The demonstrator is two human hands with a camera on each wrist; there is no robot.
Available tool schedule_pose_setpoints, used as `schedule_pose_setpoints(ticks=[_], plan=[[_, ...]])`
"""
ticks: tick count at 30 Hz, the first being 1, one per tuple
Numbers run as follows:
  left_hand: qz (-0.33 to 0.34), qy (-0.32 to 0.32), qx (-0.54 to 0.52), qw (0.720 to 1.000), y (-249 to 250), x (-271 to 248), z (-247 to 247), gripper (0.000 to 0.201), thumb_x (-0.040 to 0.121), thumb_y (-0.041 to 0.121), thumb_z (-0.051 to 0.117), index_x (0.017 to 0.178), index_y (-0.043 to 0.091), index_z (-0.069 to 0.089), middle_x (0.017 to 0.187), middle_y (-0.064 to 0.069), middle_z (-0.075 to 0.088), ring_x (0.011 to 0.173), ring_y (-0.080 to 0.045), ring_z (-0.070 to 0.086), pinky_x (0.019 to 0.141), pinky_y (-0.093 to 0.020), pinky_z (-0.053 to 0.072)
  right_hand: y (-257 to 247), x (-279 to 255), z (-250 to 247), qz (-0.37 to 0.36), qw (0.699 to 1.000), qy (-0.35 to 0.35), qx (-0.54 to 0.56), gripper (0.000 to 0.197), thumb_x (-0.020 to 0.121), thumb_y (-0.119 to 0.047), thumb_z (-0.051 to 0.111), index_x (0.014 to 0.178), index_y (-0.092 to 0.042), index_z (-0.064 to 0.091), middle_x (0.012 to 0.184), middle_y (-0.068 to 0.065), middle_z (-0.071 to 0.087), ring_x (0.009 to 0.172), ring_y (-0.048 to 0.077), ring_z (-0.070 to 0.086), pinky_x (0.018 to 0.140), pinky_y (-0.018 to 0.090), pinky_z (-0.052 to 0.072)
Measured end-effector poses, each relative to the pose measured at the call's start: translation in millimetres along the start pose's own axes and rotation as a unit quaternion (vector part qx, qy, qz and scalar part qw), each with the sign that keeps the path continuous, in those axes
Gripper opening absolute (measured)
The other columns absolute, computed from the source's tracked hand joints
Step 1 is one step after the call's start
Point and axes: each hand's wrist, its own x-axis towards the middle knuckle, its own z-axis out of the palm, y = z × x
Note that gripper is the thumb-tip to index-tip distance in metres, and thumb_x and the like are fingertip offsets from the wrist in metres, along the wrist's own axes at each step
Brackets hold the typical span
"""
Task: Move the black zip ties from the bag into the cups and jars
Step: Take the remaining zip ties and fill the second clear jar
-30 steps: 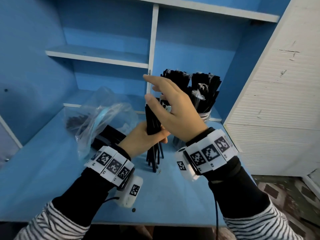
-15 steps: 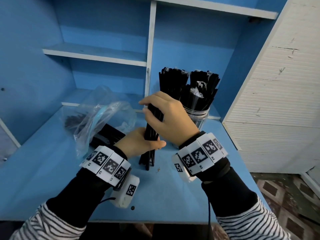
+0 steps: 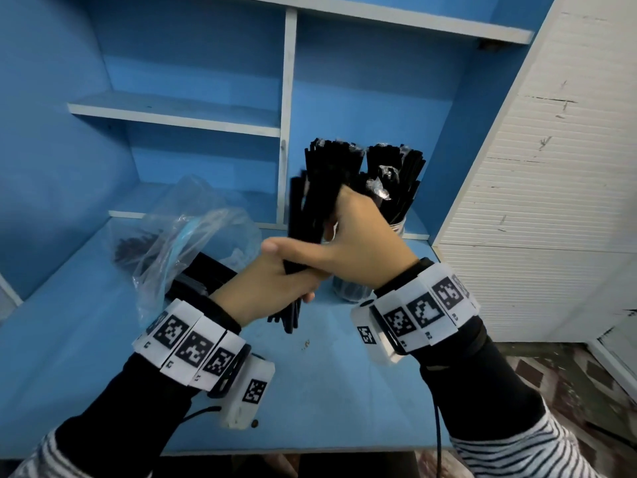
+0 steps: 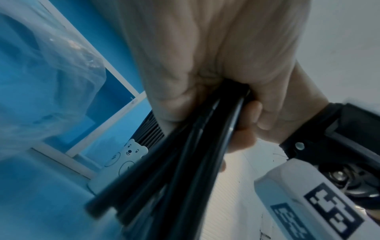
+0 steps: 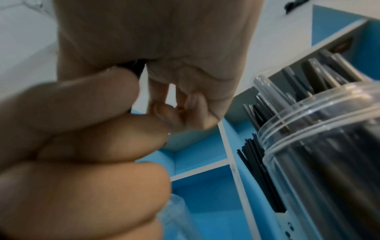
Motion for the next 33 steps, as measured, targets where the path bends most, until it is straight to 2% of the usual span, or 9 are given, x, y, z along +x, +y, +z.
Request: schedule_pose_setpoints(ticks=[4,6,8,11,14,17,22,28,33], plan=[[-0.011,-0.108,0.021,0.994,7,-7,5,0.024,0.08,0.041,0.068,0.069,0.019,0.066,0.059,0.005,0.06,0.075,-0.023,0.066,0.081,-0.039,0.057,0,-6,0,-0.013,0.992,-0.09,0.084,0.021,0.08,-0.032,0.076,0.092,-0.014,0.073,0.066,-0.019,0.057,0.067,-0.003,0.059,0.064,0.011,0.044],[-0.007,-0.126,0.013,0.992,11,-6,7,0.027,0.087,0.027,0.068,0.061,0.024,0.061,0.053,0.007,0.054,0.069,-0.02,0.063,0.072,-0.028,0.057,1,-8,-5,-0.023,0.991,-0.082,0.101,0.013,0.084,-0.02,0.074,0.081,-0.007,0.073,0.068,-0.008,0.067,0.066,0.003,0.063,0.063,0.017,0.05],[0.023,-0.112,-0.012,0.993,17,-2,9,0.021,0.086,0.014,0.068,0.068,0.021,0.061,0.051,0.008,0.052,0.062,-0.013,0.058,0.06,-0.022,0.053,0,-6,-13,-0.026,0.994,-0.059,0.093,0.024,0.086,-0.018,0.071,0.075,0.003,0.068,0.07,0.012,0.068,0.068,0.021,0.066,0.066,0.036,0.054],[0.094,-0.06,-0.05,0.992,23,11,10,0.03,0.083,0.006,0.071,0.069,0.03,0.059,0.055,0.009,0.053,0.057,-0.007,0.054,0.056,-0.021,0.047,-3,2,-31,-0.019,0.995,-0.019,0.096,0.026,0.086,-0.019,0.07,0.074,0.004,0.065,0.07,0.015,0.066,0.067,0.025,0.065,0.063,0.043,0.053],[0.153,0.014,-0.07,0.986,25,27,15,0.024,0.079,0.012,0.077,0.08,0.025,0.057,0.067,0.015,0.058,0.063,-0.001,0.056,0.061,-0.015,0.045,-4,13,-52,-0.015,0.996,0.048,0.077,0.025,0.085,-0.019,0.069,0.073,0.003,0.063,0.067,0.012,0.064,0.064,0.017,0.063,0.064,0.034,0.055],[0.162,0.108,-0.071,0.978,12,48,26,0.055,0.065,0.033,0.086,0.105,0.036,0.048,0.1,0.02,0.06,0.092,0.0,0.06,0.079,-0.017,0.047,0,23,-74,-0.001,0.989,0.126,0.08,0.026,0.085,-0.018,0.067,0.068,0.0,0.061,0.059,0.004,0.058,0.057,0.011,0.056,0.058,0.022,0.046],[0.094,0.088,-0.051,0.99,-15,78,42,0.104,0.057,0.036,0.09,0.14,0.034,0.028,0.134,0.016,0.046,0.123,0.003,0.044,0.097,-0.012,0.035,13,36,-101,0.028,0.981,0.183,0.059,0.028,0.084,-0.023,0.066,0.067,-0.002,0.06,0.063,0.011,0.06,0.058,0.015,0.059,0.058,0.022,0.048],[0.049,0.062,-0.011,0.997,-17,90,47,0.09,0.063,0.033,0.088,0.133,0.039,0.032,0.117,0.029,0.049,0.117,-0.002,0.048,0.105,-0.032,0.041,39,41,-119,0.081,0.973,0.212,0.047,0.038,0.084,-0.024,0.065,0.071,0.01,0.053,0.055,0.002,0.047,0.044,0.007,0.043,0.046,0.016,0.036],[0.028,0.053,-0.014,0.998,-20,91,45,0.101,0.056,0.046,0.088,0.139,0.036,0.031,0.122,0.02,0.049,0.121,-0.008,0.046,0.108,-0.04,0.04,53,45,-120,0.118,0.969,0.216,0.032,0.039,0.082,-0.021,0.062,0.069,0.013,0.047,0.057,0.008,0.04,0.047,0.013,0.038,0.045,0.02,0.033]])
